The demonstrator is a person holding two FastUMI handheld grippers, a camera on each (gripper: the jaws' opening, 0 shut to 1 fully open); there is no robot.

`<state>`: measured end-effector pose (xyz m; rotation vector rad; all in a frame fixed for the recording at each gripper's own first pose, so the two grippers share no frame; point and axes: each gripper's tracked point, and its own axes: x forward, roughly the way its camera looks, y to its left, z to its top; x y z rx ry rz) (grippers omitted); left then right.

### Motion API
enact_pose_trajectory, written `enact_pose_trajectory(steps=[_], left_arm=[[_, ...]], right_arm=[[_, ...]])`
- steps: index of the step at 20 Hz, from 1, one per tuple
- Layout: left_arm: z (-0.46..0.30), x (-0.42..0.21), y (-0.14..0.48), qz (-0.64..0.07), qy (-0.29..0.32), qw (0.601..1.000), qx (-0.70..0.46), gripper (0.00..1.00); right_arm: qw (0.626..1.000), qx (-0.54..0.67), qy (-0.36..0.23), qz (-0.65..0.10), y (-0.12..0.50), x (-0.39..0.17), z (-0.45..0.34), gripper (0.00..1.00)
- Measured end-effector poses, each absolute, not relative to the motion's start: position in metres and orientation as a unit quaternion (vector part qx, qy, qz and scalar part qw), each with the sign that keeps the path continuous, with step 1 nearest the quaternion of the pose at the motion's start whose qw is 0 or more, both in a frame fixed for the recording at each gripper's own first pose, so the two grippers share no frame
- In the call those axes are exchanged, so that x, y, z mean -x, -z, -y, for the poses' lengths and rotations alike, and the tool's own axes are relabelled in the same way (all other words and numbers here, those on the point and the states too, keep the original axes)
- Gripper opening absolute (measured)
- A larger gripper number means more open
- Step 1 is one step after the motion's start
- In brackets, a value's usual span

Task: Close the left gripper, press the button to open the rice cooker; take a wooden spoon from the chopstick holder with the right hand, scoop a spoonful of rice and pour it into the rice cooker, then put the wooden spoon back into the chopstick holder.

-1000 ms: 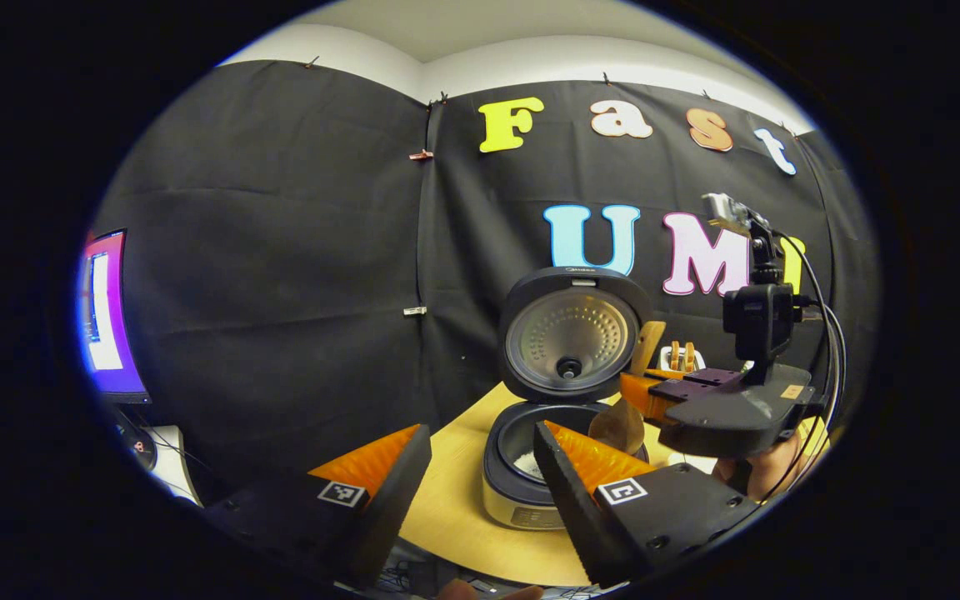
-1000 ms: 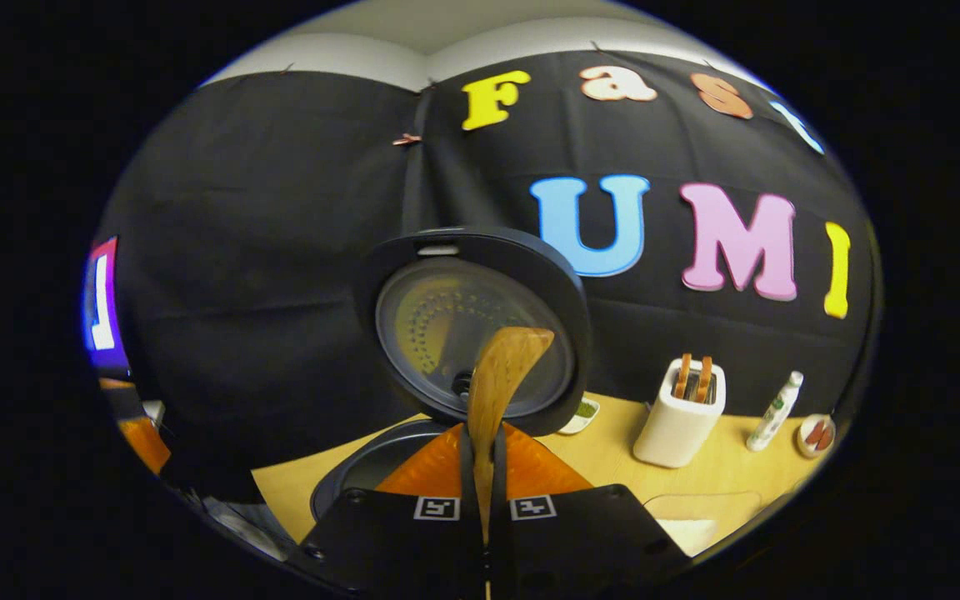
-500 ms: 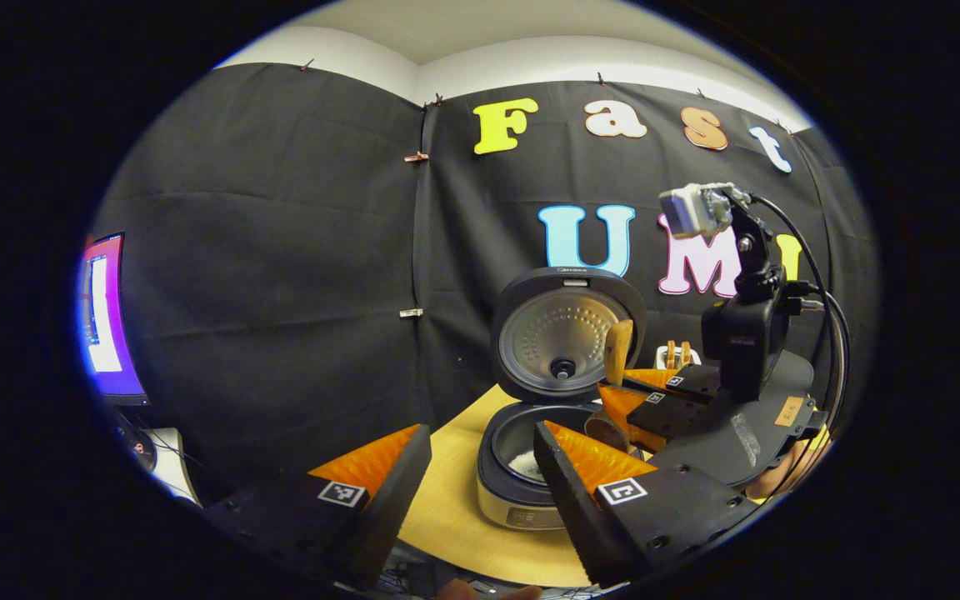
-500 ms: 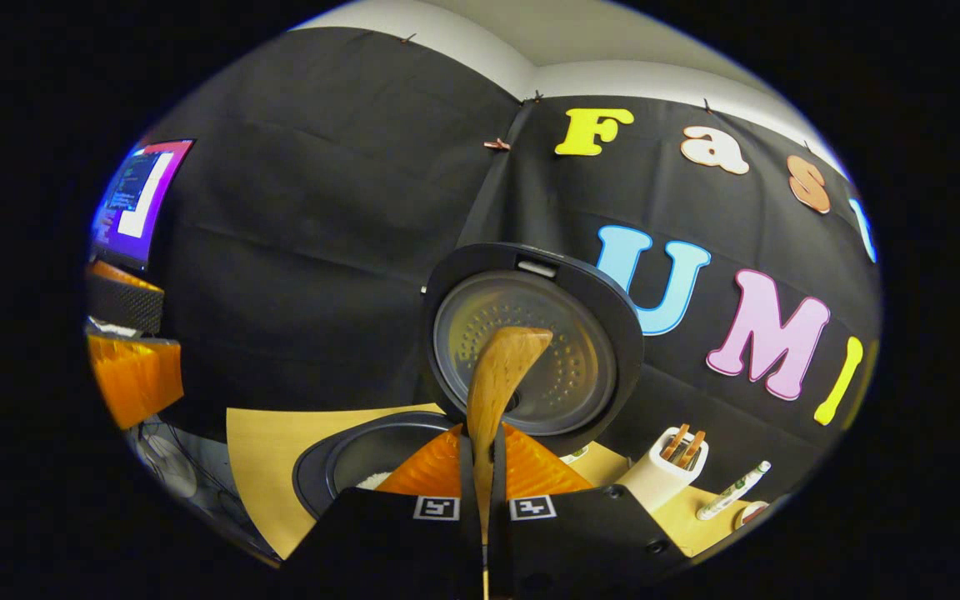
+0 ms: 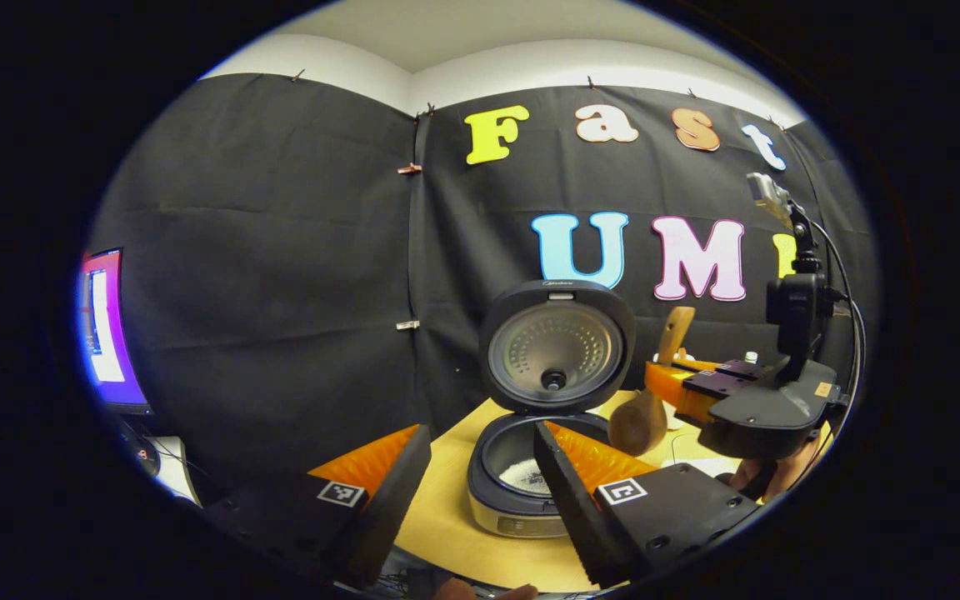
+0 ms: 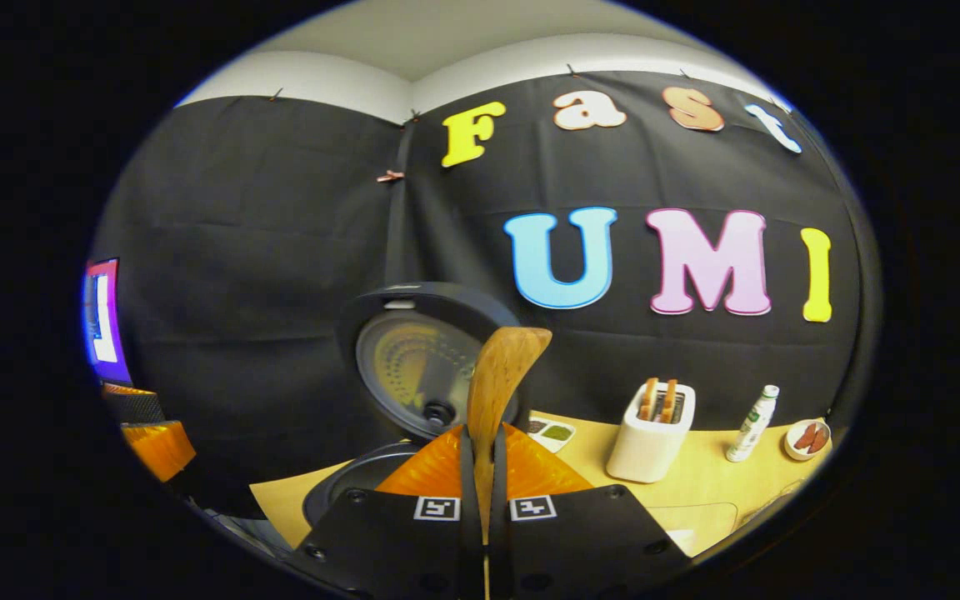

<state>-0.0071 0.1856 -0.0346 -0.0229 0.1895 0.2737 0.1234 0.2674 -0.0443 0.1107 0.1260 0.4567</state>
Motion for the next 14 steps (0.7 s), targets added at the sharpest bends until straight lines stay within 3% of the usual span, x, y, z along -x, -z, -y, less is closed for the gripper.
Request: enact_pose_trajectory(steps=[14], left_arm=[[-0.081, -0.026, 0.027, -0.095, -0.095, 0.991, 0.002, 0.89]], right_arm=[[0.996, 0.006, 0.005, -0.089, 0.087, -0.158, 0.047, 0.07]])
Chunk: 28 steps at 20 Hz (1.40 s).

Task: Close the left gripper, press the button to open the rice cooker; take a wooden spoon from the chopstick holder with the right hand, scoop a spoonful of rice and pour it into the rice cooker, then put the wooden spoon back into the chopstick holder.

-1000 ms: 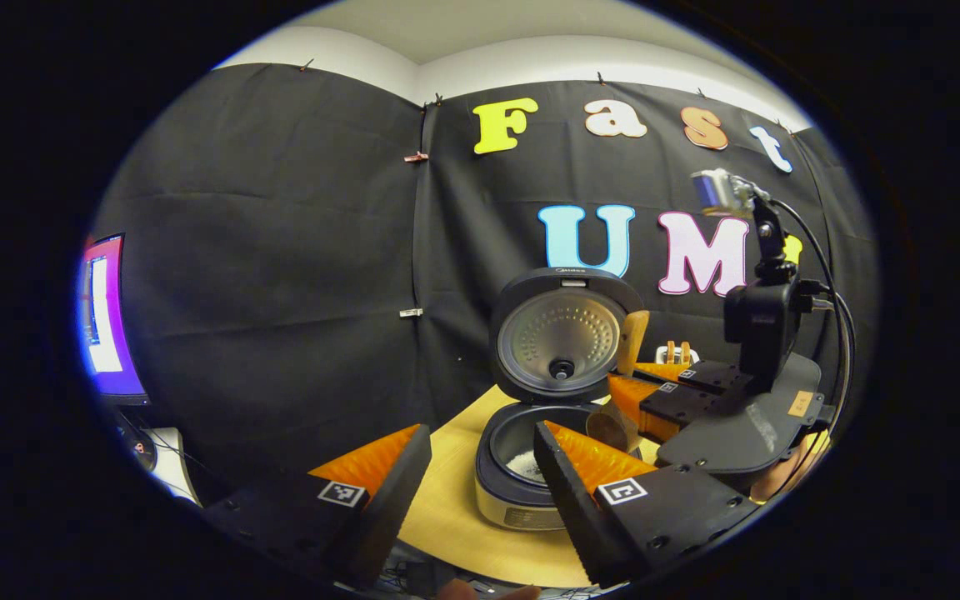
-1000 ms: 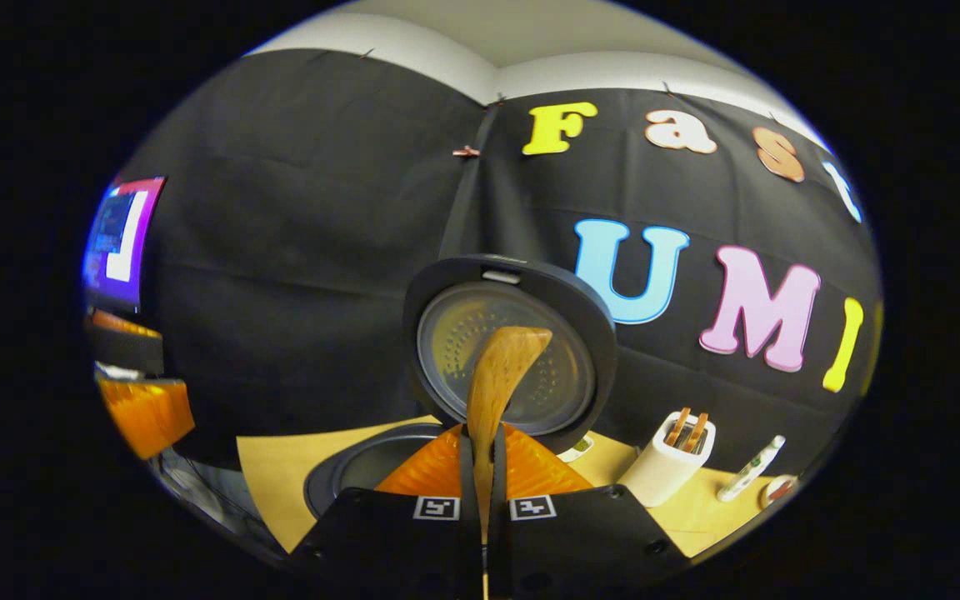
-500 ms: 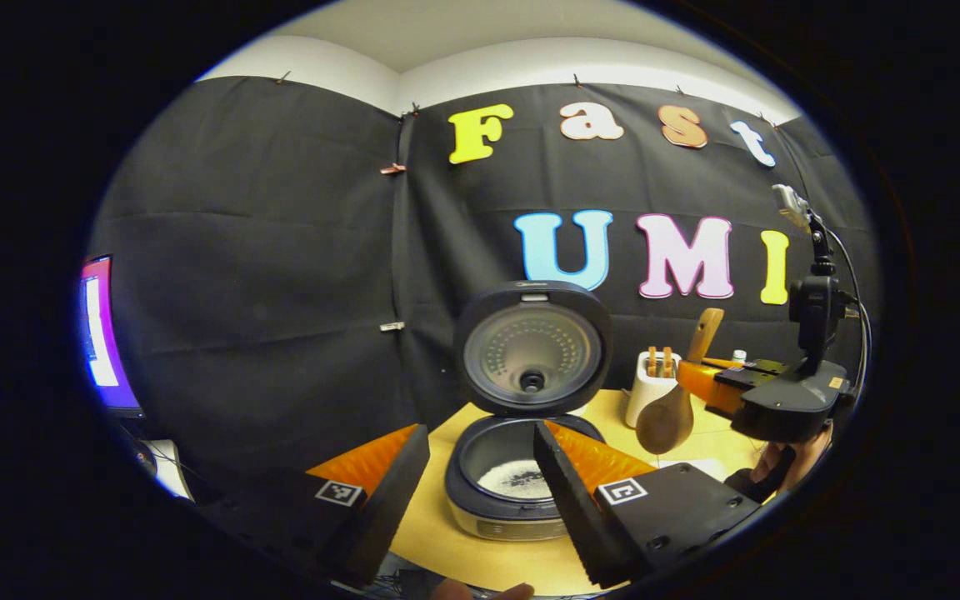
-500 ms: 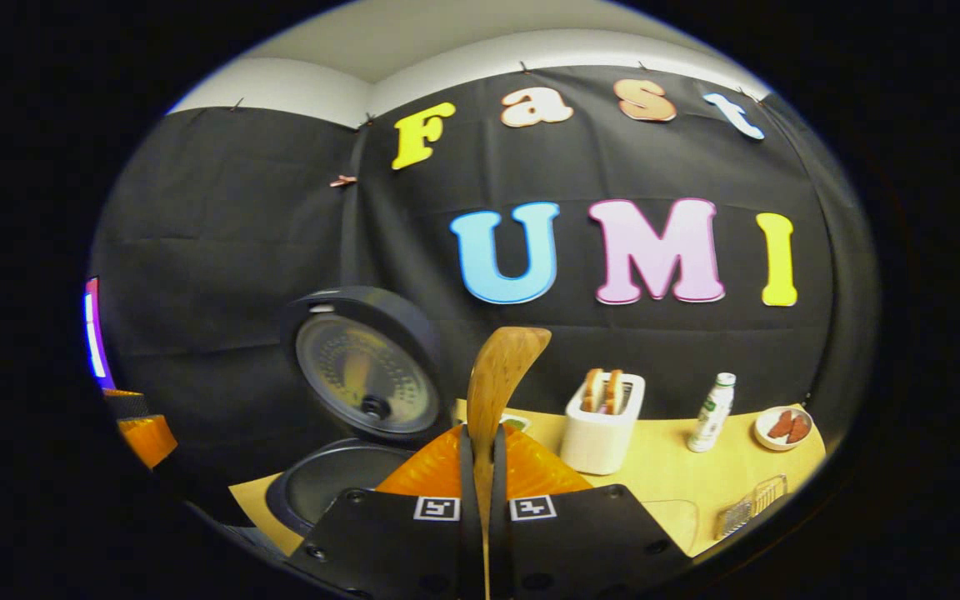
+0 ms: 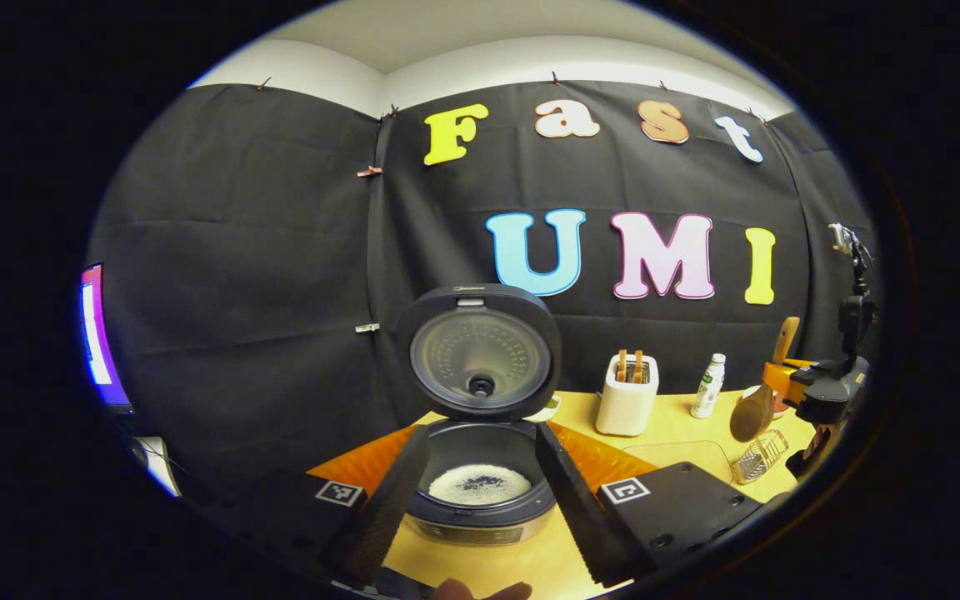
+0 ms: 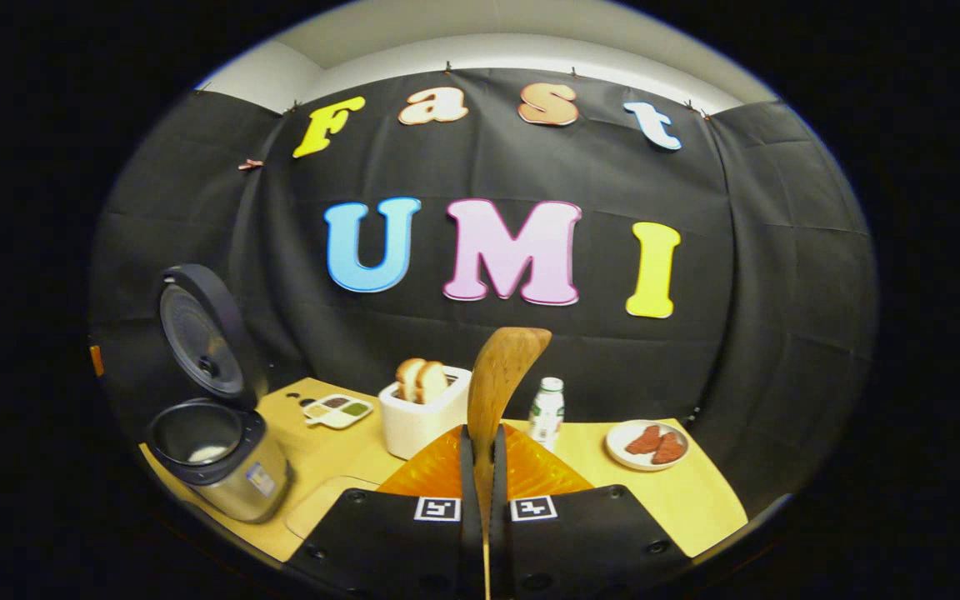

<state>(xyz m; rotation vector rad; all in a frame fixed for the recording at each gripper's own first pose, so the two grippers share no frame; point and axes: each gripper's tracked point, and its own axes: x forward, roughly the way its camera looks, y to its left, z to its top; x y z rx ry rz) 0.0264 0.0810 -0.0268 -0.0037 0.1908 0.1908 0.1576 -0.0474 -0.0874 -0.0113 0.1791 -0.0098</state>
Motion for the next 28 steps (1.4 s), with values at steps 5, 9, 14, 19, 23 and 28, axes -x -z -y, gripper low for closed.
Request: enact_pose_trajectory(steps=[5, 9, 14, 19, 23, 28], left_arm=[[-0.056, -0.026, 0.023, -0.094, -0.094, 0.991, -0.01, 0.88], [-0.044, -0.02, 0.022, -0.097, -0.097, 0.991, 0.0, 0.88], [-0.03, -0.018, 0.024, -0.104, -0.094, 0.99, -0.006, 0.88], [-0.023, -0.018, 0.025, -0.106, -0.088, 0.99, 0.002, 0.88], [-0.026, -0.017, 0.024, -0.105, -0.089, 0.99, 0.006, 0.88], [-0.027, -0.015, 0.023, -0.105, -0.085, 0.991, 0.007, 0.88]], right_arm=[[0.993, 0.016, 0.039, -0.114, 0.117, -0.156, 0.108, 0.07], [0.99, 0.042, 0.041, -0.125, 0.133, -0.154, 0.136, 0.07], [0.985, 0.045, 0.034, -0.161, 0.165, -0.15, 0.147, 0.07], [0.983, 0.045, 0.029, -0.177, 0.173, -0.147, 0.145, 0.09], [0.973, 0.041, 0.032, -0.225, 0.197, -0.136, 0.147, 0.11], [0.966, 0.03, 0.049, -0.252, 0.214, -0.125, 0.156, 0.26]])
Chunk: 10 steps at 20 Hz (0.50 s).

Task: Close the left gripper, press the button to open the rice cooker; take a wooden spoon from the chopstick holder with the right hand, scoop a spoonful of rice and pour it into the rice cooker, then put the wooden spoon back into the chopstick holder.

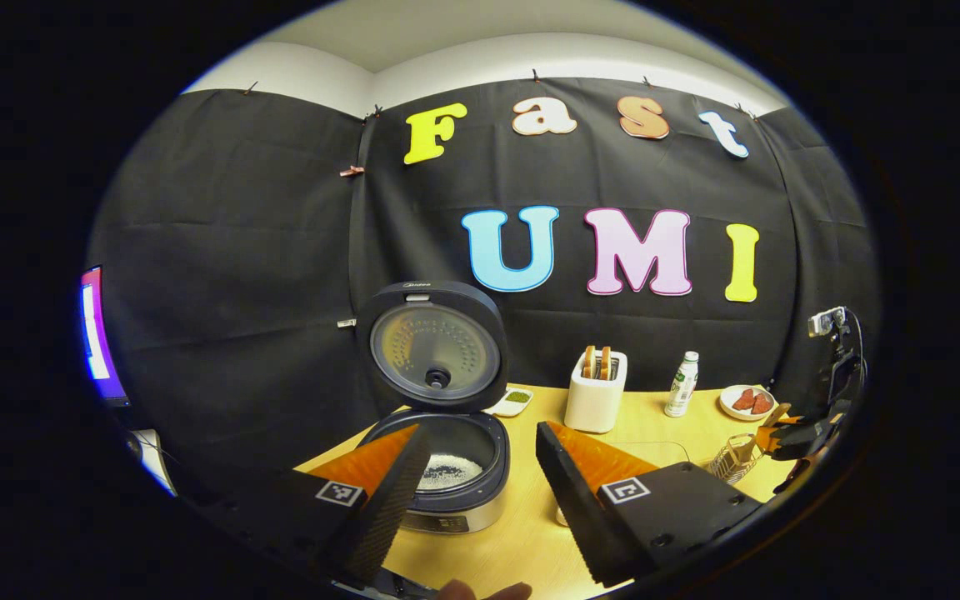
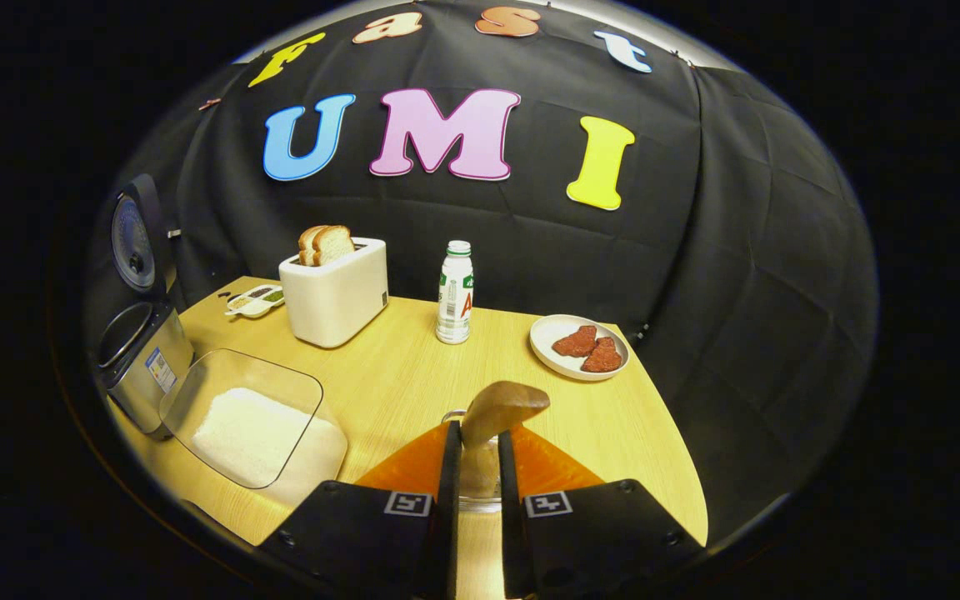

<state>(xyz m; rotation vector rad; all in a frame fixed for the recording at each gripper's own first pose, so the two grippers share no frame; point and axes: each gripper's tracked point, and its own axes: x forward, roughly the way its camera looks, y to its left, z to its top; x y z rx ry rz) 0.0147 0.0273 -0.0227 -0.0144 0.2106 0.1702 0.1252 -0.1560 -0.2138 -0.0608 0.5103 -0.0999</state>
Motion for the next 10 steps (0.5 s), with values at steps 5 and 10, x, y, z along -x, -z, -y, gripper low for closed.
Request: enact_pose_trajectory(steps=[5, 10], left_arm=[[-0.032, -0.02, 0.016, -0.095, -0.082, 0.992, 0.009, 0.88], [-0.046, -0.032, 0.001, -0.078, -0.082, 0.994, -0.005, 0.88]], right_arm=[[0.969, 0.037, 0.057, -0.238, 0.195, -0.11, 0.158, 0.35], [0.973, 0.028, 0.082, -0.215, 0.168, -0.091, 0.164, 0.35]])
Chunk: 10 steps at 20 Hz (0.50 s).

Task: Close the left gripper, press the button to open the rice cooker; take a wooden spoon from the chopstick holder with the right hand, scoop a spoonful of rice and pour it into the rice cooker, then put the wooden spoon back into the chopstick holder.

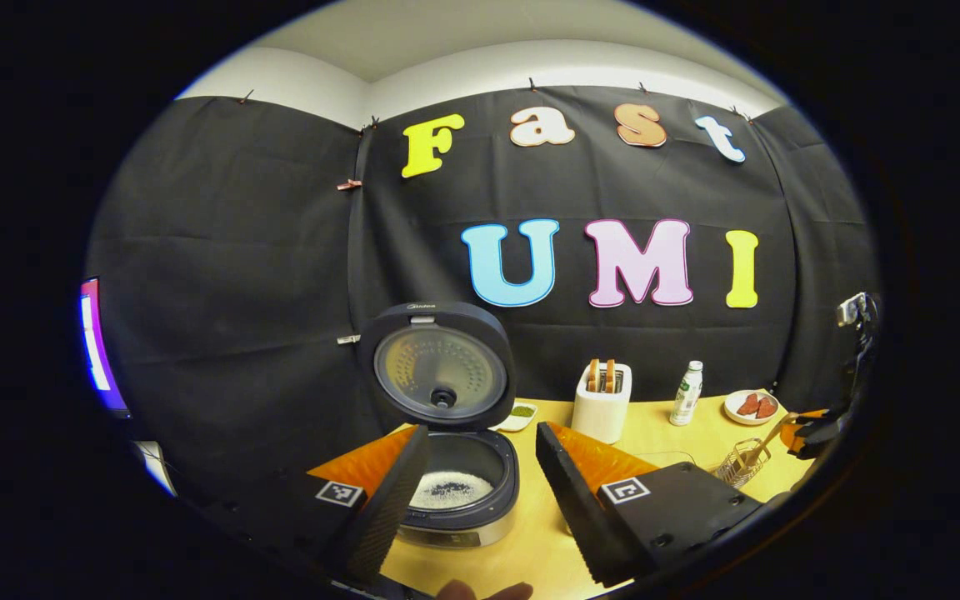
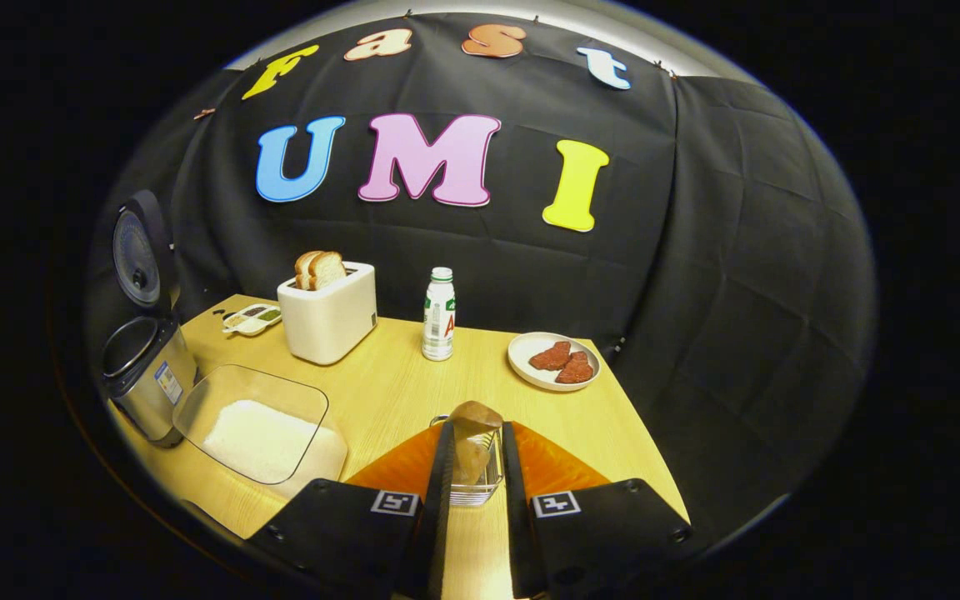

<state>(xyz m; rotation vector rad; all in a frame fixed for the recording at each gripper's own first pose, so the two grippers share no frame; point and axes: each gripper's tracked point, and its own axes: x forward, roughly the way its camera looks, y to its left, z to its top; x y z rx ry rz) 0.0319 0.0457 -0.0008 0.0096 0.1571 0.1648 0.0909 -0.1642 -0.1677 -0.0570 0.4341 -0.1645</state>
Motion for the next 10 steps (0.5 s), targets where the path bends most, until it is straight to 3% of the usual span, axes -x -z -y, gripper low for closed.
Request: enact_pose_trajectory(steps=[5, 7, 8, 10], left_arm=[[-0.065, -0.054, -0.017, -0.056, -0.076, 0.995, -0.01, 0.88], [-0.08, -0.061, -0.019, -0.052, -0.081, 0.995, -0.012, 0.9], [-0.087, -0.065, -0.022, -0.05, -0.082, 0.995, -0.01, 0.91], [-0.098, -0.074, -0.029, -0.039, -0.087, 0.995, -0.013, 0.91]], right_arm=[[0.978, 0.011, 0.091, -0.186, 0.135, -0.074, 0.148, 0.35], [0.98, -0.007, 0.097, -0.173, 0.123, -0.07, 0.14, 0.42], [0.981, -0.017, 0.094, -0.169, 0.118, -0.07, 0.133, 0.57], [0.983, -0.023, 0.088, -0.161, 0.11, -0.069, 0.12, 0.59]])
